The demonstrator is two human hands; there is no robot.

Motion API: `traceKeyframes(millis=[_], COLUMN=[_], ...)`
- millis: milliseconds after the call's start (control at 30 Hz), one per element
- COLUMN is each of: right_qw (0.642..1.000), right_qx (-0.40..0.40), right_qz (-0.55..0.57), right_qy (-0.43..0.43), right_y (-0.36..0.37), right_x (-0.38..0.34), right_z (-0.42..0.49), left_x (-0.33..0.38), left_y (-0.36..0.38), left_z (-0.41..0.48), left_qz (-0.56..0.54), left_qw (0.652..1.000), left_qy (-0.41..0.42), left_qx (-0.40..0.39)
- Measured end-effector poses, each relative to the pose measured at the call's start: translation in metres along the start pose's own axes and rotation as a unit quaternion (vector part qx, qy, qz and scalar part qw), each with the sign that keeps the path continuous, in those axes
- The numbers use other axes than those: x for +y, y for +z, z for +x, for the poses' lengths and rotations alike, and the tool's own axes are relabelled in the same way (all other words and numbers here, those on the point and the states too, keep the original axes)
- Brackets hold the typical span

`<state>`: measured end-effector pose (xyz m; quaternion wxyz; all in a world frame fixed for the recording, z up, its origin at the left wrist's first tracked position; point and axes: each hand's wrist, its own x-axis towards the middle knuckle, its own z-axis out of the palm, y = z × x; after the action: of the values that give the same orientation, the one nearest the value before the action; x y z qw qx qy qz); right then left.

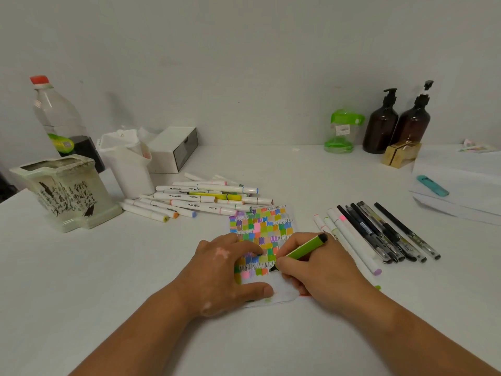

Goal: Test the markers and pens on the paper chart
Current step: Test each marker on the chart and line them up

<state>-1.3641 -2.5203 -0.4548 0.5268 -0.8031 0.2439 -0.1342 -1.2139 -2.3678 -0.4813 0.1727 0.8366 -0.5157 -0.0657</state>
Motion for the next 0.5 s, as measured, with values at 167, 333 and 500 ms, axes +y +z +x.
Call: traceKeyframes(millis=[167,333,500], right_qw=[1.000,1.000,0.999], right_qx=[-0.001,-0.004,-0.001], right_qz=[-0.001,-0.023,-0.038], right_qy=[-0.010,-0.011,-0.010], right_y=[-0.0005,-0.0009,-0.0018], right_x=[0.0005,0.0002,0.0012], right_z=[-0.0006,-0.0002,0.0006], left_x=[-0.0015,-0.0020,-0.0018], left_y=[0.0006,0.0012,0.0015], left_z=[0.0005,0.0006,0.0015], left_qz=[0.008,0.013,0.013], left_qw=[1.000,1.000,1.000], left_qy=[0.002,-0.001,-0.004], left_qx=[-0.008,-0.013,-0.019])
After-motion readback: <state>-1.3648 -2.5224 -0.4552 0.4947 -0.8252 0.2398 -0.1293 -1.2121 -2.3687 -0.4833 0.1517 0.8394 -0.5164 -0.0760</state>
